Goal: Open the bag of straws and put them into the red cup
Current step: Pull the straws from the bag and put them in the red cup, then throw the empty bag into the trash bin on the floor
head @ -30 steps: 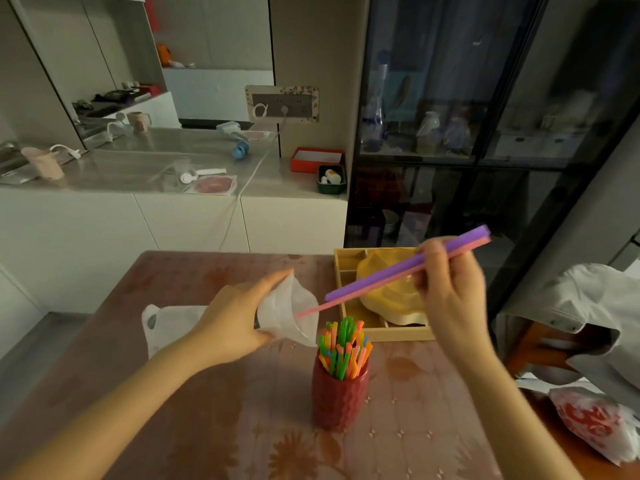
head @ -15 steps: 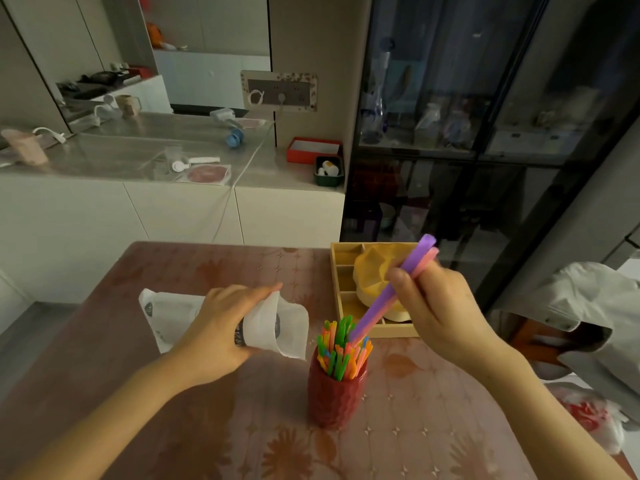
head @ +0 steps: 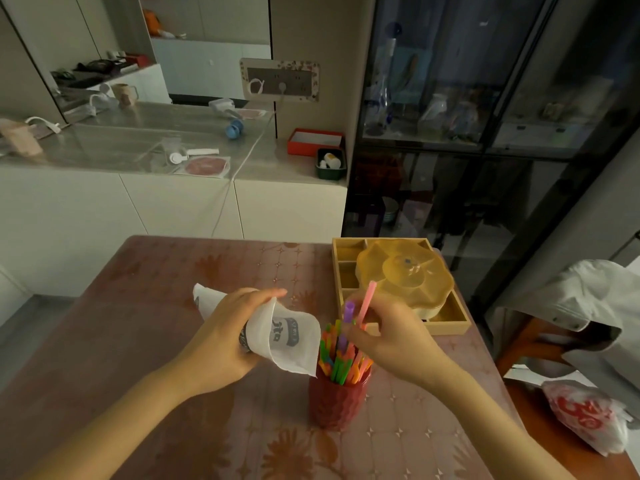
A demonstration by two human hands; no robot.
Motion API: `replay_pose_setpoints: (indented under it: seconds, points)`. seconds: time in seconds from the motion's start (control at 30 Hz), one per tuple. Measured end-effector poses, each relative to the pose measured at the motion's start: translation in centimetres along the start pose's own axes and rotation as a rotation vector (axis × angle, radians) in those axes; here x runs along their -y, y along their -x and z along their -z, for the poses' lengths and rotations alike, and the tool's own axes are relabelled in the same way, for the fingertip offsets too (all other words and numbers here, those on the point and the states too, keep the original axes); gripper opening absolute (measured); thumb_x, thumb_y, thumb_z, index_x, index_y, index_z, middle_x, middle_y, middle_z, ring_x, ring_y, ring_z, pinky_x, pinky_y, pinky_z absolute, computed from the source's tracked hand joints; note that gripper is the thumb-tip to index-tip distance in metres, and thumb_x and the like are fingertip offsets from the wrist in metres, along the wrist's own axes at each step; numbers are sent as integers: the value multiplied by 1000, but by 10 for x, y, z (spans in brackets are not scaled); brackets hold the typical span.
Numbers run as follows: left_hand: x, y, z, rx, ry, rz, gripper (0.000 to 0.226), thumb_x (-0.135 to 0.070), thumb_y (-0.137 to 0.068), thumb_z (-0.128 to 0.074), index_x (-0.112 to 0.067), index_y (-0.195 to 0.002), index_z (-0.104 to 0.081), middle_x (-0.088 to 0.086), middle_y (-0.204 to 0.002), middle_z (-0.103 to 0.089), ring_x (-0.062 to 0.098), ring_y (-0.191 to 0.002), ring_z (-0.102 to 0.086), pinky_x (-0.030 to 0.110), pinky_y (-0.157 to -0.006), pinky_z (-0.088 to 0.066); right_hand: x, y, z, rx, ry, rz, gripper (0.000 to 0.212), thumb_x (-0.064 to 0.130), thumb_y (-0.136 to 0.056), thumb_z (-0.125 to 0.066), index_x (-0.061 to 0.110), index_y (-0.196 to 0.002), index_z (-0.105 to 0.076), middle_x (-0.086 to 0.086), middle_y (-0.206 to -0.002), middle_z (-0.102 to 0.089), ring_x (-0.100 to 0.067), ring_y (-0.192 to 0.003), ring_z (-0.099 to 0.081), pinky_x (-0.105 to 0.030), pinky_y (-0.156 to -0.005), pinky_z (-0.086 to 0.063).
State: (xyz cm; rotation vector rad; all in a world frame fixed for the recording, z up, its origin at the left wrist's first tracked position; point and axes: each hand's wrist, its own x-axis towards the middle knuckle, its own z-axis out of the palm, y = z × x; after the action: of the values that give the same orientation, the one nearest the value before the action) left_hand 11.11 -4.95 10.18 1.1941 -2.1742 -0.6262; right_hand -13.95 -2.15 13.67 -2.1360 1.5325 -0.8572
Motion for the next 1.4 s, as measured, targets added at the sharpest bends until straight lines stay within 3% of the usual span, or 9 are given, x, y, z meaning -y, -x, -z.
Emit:
replay_pose_setpoints:
  seconds: [0.1,0.27,0.47,0.73,0.93,1.03,1.13,1.3,1.4]
  points:
    - [0,0,0,-11,59,24,93,-13,-65,-82,-63,-120,-26,-13,-124,-49,3,-113,-48,25,-93,-44,10,0,4,-98,-196,13,8,12,-81,-66,18,-85,-61,7,-78,-62,-12,-73,-55,-22,-61,-47]
    - [2,-1,2,-6,137,79,89,-11,-63,-83,-60,-118,-32,-15,-124,-52,6,-114,-51,26,-93,-45,2,-2,-17,98,205,5,12,15,-76,-59,13,-88,-61,-2,-84,-64,-20,-80,-57,-37,-72,-51]
    - [-1,-5,9,0,87,79,91,-15,-63,-83,-65,-116,-29,-16,-123,-50,-5,-113,-46,4,-83,-40,19,5,-8,-245,-151,102,36,21,-83,-57,18,-119,-53,5,-111,-58,-9,-105,-52,-19,-86,-44]
    - [-15,-8,22,-70,88,25,86,-12,-62,-82,-61,-114,-34,-23,-121,-45,-4,-110,-48,17,-87,-39,10,-4,-20,-192,204,131,14,12,-82,-58,10,-80,-72,-1,-78,-72,-21,-73,-63,-41,-66,-54]
    - [-35,-10,37,-89,81,-34,83,-8,-59,-83,-33,-126,-39,-7,-120,-50,12,-110,-48,33,-92,-40,9,6,-26,-41,410,-26,18,26,-84,-61,25,-99,-71,4,-115,-65,-23,-105,-54,-38,-88,-40]
    - [-46,-11,46,-74,64,-76,86,-10,-58,-84,-32,-127,-37,-6,-120,-49,15,-112,-48,37,-93,-41,19,13,-23,-222,286,-32,19,22,-82,-60,20,-96,-73,2,-108,-69,-22,-98,-61,-36,-81,-48]
    - [-56,-15,52,-31,47,-119,88,-15,-58,-85,-30,-130,-37,-7,-119,-51,19,-111,-51,41,-91,-45,22,20,-26,-48,438,45,26,23,-85,-52,20,-100,-73,1,-116,-69,-22,-113,-58,-46,-93,-46]
    - [-106,-27,65,-77,99,-177,93,-40,-54,-81,-29,-132,-33,-22,-108,-50,11,-104,-50,33,-84,-43,65,57,21,-288,-467,-183,36,31,-92,-55,25,-127,-55,12,-116,-64,1,-106,-60,-17,-82,-49]
    - [-160,-32,64,12,59,-274,96,-41,-55,-84,-35,-133,-27,-12,-111,-51,14,-106,-52,35,-86,-45,88,87,50,-349,-678,-158,60,37,-84,-61,30,-138,-38,6,-123,-63,-10,-106,-64,-24,-85,-54]
